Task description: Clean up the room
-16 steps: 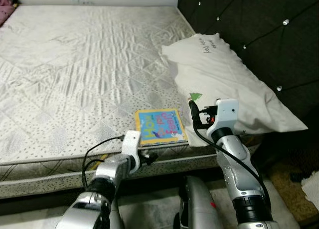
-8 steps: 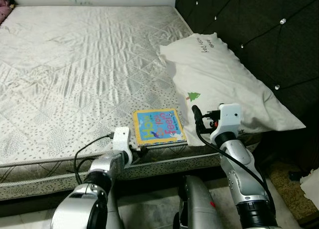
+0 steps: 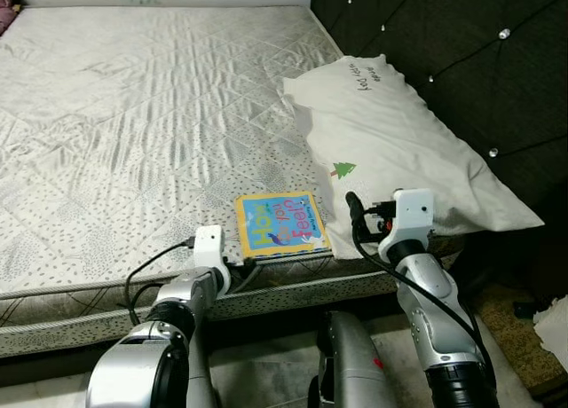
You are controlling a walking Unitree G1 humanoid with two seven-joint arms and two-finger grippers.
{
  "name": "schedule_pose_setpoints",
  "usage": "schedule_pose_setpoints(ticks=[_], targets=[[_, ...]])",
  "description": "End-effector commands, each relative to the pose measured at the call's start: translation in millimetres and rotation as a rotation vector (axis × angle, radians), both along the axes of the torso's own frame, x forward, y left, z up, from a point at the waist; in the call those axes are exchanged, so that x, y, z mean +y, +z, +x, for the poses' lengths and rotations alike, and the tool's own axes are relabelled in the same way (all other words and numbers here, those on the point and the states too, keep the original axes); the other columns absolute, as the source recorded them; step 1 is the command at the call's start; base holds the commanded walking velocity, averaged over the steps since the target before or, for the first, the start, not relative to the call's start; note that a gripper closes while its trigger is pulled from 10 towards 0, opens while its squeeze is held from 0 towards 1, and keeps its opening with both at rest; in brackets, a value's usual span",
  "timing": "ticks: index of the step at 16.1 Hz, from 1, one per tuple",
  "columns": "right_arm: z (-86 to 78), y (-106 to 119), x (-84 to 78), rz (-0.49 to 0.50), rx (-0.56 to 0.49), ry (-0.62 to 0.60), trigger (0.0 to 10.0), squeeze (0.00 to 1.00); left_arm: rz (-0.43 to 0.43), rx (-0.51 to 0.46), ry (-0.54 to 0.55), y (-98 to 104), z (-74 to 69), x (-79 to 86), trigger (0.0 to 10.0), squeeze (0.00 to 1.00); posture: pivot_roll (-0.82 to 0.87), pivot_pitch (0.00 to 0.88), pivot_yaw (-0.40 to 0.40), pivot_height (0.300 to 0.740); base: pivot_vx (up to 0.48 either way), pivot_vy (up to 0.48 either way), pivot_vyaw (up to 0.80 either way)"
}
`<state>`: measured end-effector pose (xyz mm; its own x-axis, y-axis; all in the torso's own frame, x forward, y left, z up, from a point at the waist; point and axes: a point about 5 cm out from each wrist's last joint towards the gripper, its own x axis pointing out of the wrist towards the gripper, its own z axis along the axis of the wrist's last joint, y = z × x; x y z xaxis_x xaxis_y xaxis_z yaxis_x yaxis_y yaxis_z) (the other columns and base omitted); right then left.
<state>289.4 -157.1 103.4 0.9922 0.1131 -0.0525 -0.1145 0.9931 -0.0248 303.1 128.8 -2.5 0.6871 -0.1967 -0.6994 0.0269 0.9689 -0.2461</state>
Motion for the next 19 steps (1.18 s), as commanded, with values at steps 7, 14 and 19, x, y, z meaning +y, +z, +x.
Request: schedule_pose_setpoints(ticks=[7,14,19], targets=[[-8.4,7.3,-12.4,-0.029,-0.006,-0.02,10.0,0.0,0.01,0.041,0.079,-6.4,-4.6,10.7,10.0,0.95,-0.1,0.06,-0.056,0.568,0.0,0.0,0.0],[-10.5,8.9,-14.0,-0.04,0.009,-0.012,10.0,0.0,0.037,0.066,0.143,-10.4,-8.5,24.4,10.0,0.9,-0.11,0.065,-0.065,0.568,0.0,0.0,0.0],[-6.7,7.9,-8.8,-0.033,0.013,-0.008,10.0,0.0,0.04,0.05,0.151,-7.2,-5.1,27.5,10.0,0.6,-0.1,0.049,-0.055,0.568,0.0,0.0,0.0]])
